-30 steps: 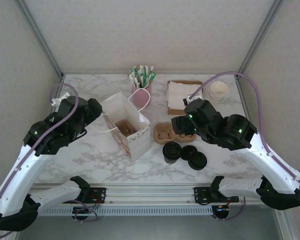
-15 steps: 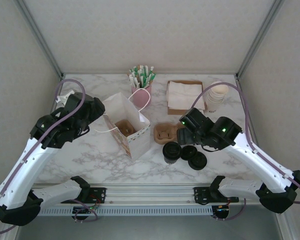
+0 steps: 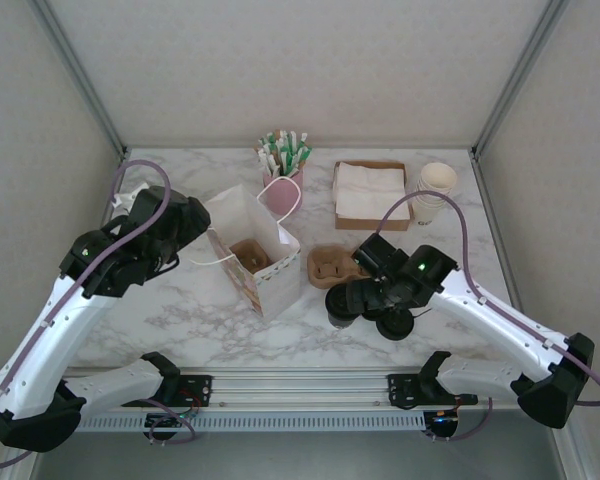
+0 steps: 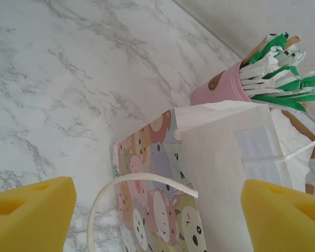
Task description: Pack the takeout coffee
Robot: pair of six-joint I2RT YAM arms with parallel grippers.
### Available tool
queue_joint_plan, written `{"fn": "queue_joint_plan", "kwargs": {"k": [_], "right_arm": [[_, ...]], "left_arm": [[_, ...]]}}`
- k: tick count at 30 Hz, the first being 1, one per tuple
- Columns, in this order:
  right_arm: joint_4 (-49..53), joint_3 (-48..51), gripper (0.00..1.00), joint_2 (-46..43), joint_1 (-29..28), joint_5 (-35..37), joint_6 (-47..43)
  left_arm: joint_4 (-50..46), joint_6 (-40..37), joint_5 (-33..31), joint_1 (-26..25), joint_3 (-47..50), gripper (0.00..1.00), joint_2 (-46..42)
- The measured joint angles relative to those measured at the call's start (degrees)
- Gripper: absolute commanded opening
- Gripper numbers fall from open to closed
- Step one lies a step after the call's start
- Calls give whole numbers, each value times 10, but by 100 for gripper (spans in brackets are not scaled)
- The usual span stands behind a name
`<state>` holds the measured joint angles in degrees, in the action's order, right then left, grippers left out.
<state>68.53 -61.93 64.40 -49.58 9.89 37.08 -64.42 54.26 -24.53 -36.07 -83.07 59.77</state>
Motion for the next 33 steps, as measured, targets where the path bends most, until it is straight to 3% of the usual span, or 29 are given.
{"fn": "queue_joint_plan", "kwargs": {"k": [15,23,33], "right_arm": [[-73,3,92,32,-10,-65,-41],[-87,-12,90,93,-45,-56,-49],[-97,-27,82,131,-47,-39,-54]], "left_arm": [[-1,4,2,0,4,81,4],[-1,6,2,0,4,82,4],[-2,7,2,0,8,82,4]]}}
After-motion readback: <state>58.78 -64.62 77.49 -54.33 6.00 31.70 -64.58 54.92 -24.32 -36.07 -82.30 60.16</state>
